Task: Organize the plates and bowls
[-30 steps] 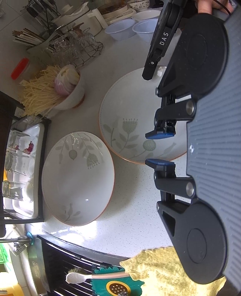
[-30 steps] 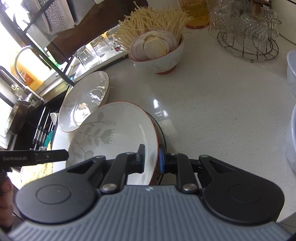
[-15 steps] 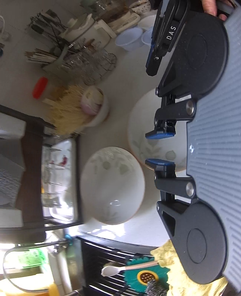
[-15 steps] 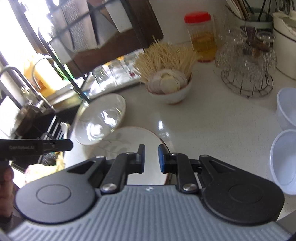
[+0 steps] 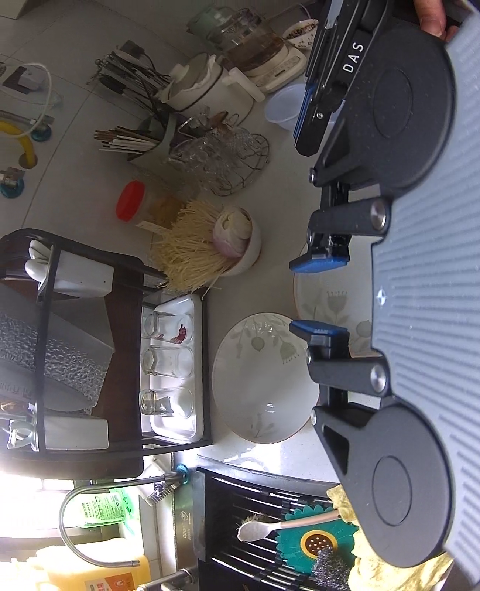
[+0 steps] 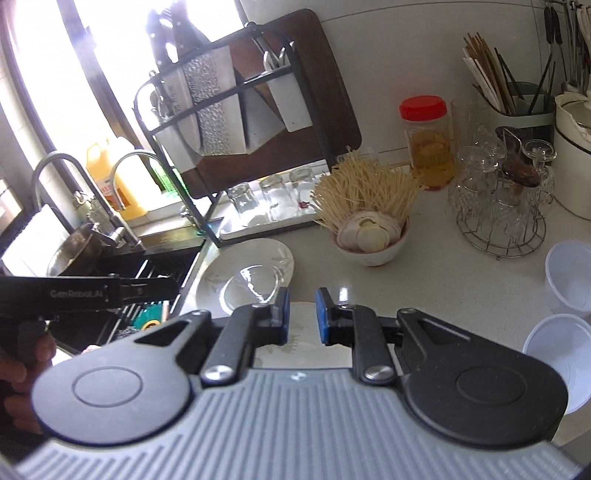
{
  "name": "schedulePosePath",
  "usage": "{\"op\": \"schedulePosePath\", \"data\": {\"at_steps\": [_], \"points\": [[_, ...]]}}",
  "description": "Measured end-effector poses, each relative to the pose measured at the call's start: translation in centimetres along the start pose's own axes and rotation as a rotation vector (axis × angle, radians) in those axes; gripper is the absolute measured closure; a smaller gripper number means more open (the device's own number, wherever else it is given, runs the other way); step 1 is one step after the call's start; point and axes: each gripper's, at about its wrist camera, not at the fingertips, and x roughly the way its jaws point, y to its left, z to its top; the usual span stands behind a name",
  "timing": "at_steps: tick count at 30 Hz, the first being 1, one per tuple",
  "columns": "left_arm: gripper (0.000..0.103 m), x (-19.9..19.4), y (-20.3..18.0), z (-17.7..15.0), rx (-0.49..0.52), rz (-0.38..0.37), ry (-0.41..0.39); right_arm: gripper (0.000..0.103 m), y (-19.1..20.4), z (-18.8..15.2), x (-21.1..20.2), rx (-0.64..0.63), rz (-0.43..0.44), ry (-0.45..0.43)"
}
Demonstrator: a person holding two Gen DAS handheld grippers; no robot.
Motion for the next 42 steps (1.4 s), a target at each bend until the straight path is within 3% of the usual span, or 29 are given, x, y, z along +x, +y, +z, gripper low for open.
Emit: {"op": "schedulePosePath", "data": {"at_steps": [9, 22, 26, 35, 42], "points": [[0.068, -1.7, 0.7, -1.2, -0.050, 0.014, -0.027, 0.084, 0.6, -0.2, -1.0, -0.031, 0.002, 0.008], [0.065, -0.5, 3.5, -1.4, -0.151, 0.068, 0.002, 0.084, 1.9, -0.4, 1.0, -0.041, 0.063, 0.089], [0.065, 0.6, 4.1, -1.3, -0.159, 0.077, 0.057, 0.084, 2.1, -0.5, 1.9, -0.032, 0.081, 0.121], [0.065, 0.6, 5.6, 0.1, -0.137, 0.057, 0.016, 0.084, 2.4, 1.5, 3.3, -0.012, 0.035, 0.140], [0.065, 1.5, 7.6, 0.5, -0.147, 0.028, 0.050, 0.084, 3.3, 2.3, 4.9, 0.003, 0.012, 0.153]]}}
